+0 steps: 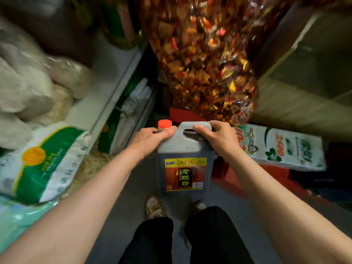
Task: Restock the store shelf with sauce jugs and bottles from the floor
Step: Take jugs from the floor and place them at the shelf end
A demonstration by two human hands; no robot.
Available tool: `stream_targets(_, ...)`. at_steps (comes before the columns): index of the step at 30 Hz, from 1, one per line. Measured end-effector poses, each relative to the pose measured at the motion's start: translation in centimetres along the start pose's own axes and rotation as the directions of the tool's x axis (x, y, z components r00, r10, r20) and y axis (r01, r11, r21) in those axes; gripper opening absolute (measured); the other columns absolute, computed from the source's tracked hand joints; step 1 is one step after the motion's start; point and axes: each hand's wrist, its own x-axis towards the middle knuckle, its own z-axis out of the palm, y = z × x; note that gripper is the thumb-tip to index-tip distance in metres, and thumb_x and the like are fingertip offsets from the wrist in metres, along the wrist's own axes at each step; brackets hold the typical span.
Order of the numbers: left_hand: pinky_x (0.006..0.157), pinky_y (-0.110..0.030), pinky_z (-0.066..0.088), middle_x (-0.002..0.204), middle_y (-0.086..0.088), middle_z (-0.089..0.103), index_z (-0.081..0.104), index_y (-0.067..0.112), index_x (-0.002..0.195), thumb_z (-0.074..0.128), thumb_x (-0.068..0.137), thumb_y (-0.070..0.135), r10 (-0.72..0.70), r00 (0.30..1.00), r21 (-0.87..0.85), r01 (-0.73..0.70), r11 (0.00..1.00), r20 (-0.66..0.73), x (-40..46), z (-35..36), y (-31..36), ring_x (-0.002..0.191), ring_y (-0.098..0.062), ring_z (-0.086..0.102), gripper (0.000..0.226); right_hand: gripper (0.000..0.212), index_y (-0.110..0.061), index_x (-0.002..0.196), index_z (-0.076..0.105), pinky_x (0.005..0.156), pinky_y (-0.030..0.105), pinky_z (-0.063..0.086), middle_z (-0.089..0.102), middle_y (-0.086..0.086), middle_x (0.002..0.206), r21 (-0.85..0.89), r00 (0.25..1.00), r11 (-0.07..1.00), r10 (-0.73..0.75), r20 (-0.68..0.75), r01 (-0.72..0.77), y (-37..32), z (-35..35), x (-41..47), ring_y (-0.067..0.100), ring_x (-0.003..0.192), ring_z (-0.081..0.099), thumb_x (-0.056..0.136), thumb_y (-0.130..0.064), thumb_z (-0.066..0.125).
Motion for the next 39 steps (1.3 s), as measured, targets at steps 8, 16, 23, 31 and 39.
stream_targets(8,0.090,-0.045,0.054,0.097,-0.002,0.075,0.077,0.020,0.083,0.066,0.038,0.094,0.221,0.948,-0.101,-0.249,0.963,-0.228,-7.4,-12.4,12.9,0.095,-0.027,0.070,0.088,0.052,-0.020,0.088,0.079,0.063,0.036,0.052,0.072,-0.009,0.074,0.003,0.946,0.960,-0.276,-0.168,0.280,-16.7,-10.8,-1.4,0.010,0.071,0.067,0.083,-0.070,0.064)
stream_targets(16,0.094,-0.044,0.053,0.107,-0.006,0.074,0.077,0.021,0.087,0.060,0.044,0.094,0.348,0.815,-0.018,-0.401,0.916,-0.463,-10.8,-19.9,22.8,0.101,-0.029,0.067,0.086,0.058,-0.014,0.076,0.075,0.059,0.035,0.045,0.066,-0.005,0.064,-0.011,0.830,0.852,-0.512,-0.221,0.523,-27.5,-18.4,2.9,0.012,0.063,0.058,0.082,-0.071,0.064)
stream_targets(23,0.090,-0.039,0.051,0.086,0.006,0.075,0.077,0.021,0.083,0.063,0.048,0.090,0.324,0.680,-0.029,-0.452,0.891,-0.658,-12.4,-24.5,29.6,0.089,-0.019,0.068,0.078,0.071,-0.021,0.090,0.079,0.076,0.036,0.052,0.074,-0.002,0.079,0.002,0.700,0.712,-0.689,-0.191,0.702,-36.1,-23.7,8.4,0.017,0.082,0.067,0.068,-0.084,0.057)
stream_targets(31,0.067,-0.034,0.039,0.066,0.003,0.060,0.057,0.029,0.062,0.064,0.043,0.096,0.210,0.552,-0.053,-0.422,0.905,-0.807,-13.4,-29.3,33.9,0.067,-0.021,0.057,0.070,0.079,-0.008,0.080,0.075,0.068,0.041,0.048,0.068,0.016,0.076,0.134,0.598,0.584,-0.794,-0.112,0.800,-44.3,-24.7,12.7,0.014,0.070,0.053,0.066,-0.085,0.059)
stream_targets(39,0.079,-0.033,0.051,0.093,0.013,0.070,0.073,0.047,0.082,0.065,0.054,0.090,0.194,0.459,-0.005,-0.396,0.918,-0.867,-11.0,-35.2,36.7,0.094,-0.016,0.064,0.051,0.062,-0.015,0.073,0.075,0.062,0.035,0.044,0.063,0.005,0.067,0.250,0.563,0.527,-0.820,-0.102,0.813,-51.8,-23.5,18.3,0.014,0.070,0.052,0.070,-0.076,0.068)
